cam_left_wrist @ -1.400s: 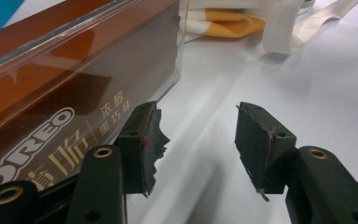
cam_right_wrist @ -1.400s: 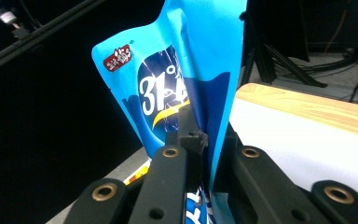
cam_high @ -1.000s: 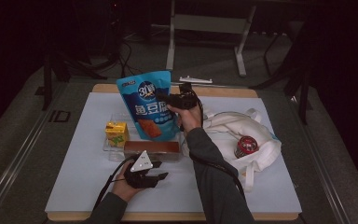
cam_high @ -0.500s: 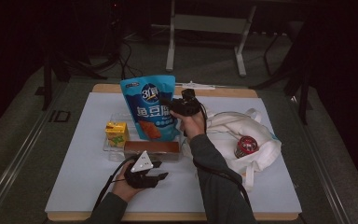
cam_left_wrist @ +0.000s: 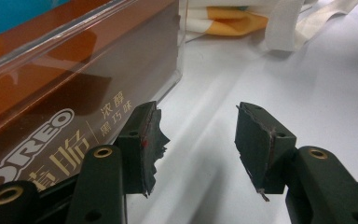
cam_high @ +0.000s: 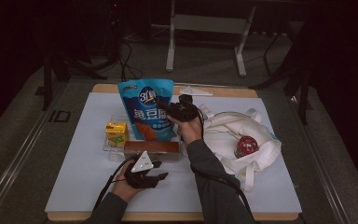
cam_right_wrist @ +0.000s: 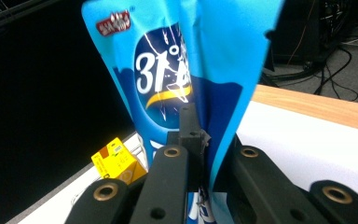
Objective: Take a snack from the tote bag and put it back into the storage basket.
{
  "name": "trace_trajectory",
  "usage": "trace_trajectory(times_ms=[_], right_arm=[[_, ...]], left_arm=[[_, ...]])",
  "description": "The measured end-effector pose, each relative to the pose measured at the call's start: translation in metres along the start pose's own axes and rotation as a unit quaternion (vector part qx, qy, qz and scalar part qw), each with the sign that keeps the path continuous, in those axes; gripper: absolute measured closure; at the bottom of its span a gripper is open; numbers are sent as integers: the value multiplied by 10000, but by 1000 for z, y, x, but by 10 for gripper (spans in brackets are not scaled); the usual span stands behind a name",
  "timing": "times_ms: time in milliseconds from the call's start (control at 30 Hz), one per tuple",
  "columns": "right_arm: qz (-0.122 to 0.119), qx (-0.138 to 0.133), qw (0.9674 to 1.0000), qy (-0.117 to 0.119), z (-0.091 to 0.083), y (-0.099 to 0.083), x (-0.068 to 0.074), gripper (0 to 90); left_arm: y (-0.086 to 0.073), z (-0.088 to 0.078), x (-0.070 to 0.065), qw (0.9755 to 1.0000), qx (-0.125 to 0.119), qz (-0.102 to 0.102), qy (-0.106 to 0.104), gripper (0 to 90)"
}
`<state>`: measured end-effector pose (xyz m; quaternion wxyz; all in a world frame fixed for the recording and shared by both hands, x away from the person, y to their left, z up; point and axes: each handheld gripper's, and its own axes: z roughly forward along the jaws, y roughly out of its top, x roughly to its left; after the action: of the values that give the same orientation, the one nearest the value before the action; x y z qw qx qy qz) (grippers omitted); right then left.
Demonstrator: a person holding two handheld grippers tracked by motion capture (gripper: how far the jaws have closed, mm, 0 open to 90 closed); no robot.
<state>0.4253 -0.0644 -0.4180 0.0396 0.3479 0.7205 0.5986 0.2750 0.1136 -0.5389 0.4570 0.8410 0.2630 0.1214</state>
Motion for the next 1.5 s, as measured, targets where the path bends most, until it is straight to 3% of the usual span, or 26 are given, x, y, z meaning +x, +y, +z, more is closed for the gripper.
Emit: trace_trajectory(times_ms=[333, 600, 733, 833, 967, 1033, 1267, 1400, 1500], right_arm=[[20, -22, 10000, 60, 5, -6, 3, 876], [181, -118, 9997, -115, -10, -14, -16, 871], [78, -33, 10000, -50, -10, -15, -9, 850], [-261, 150, 9994, -160, -6, -16, 2, 840], [-375, 251, 9988, -204, -4, -16, 9, 834], [-328, 250, 9990, -180, -3, -17, 10, 828], [-512, 548, 9968, -267, -4, -17, 10, 692], [-587, 634, 9959, -283, -9, -16, 9, 659], [-843, 792, 9929, -291, -17, -14, 10, 630]], left_arm=[[0, 0, 0, 10000, 5, 13, 0, 491], [0, 0, 1, 10000, 12, -7, -15, 491], [0, 0, 0, 10000, 24, 11, 2, 491], [0, 0, 0, 10000, 25, 13, 2, 491], [0, 0, 0, 10000, 28, 10, -2, 491], [0, 0, 1, 10000, 29, 7, -6, 491], [0, 0, 1, 10000, 25, -6, -16, 490], [0, 0, 1, 10000, 26, -3, -17, 490], [0, 0, 1, 10000, 25, -7, -12, 490]])
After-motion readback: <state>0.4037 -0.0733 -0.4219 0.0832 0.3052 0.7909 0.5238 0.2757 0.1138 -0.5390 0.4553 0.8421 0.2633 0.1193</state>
